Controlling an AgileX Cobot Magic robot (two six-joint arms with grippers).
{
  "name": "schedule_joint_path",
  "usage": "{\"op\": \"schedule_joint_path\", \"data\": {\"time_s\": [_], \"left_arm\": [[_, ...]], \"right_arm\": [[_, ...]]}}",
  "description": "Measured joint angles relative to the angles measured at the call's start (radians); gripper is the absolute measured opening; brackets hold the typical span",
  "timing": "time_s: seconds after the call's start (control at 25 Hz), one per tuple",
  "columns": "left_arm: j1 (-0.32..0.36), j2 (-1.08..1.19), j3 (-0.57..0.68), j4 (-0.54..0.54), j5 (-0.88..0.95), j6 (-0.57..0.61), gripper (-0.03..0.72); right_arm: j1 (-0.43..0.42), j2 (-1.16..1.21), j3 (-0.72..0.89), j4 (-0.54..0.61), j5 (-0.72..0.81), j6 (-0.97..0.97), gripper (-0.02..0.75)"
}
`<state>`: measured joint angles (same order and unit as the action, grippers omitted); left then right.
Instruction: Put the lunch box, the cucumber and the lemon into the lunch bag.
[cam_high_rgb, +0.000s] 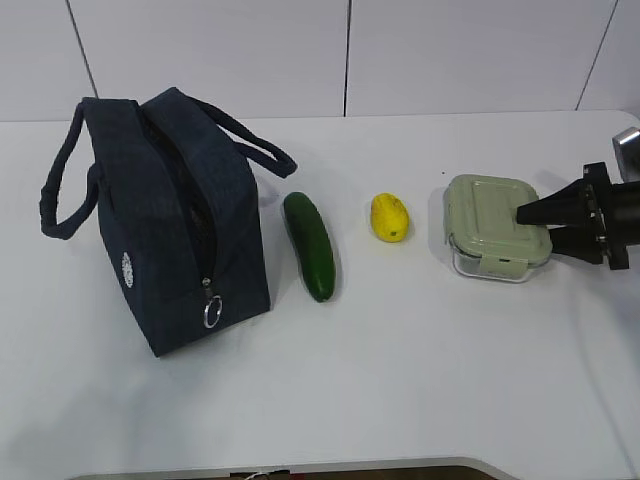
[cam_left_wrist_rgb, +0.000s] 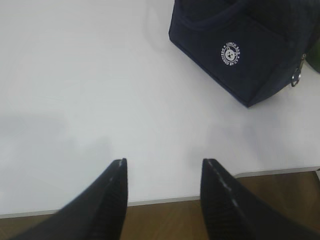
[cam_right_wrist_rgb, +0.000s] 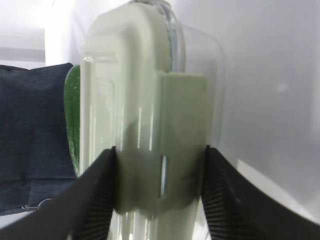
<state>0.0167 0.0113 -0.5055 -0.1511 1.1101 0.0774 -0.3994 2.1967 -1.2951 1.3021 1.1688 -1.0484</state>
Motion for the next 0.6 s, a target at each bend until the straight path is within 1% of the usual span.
{"op": "schedule_joint_path", "data": {"time_s": [0.52, 0.6], "left_arm": [[0.0, 0.0, 0.0, 0.0, 0.0, 0.0, 0.34], [0.0, 0.0, -0.02, 0.004, 0.0, 0.0, 0.34]], "right_arm": [[0.0, 0.0, 0.0, 0.0, 0.001, 0.0, 0.379], [0.0, 0.0, 0.0, 0.002, 0.001, 0.0, 0.379]]}}
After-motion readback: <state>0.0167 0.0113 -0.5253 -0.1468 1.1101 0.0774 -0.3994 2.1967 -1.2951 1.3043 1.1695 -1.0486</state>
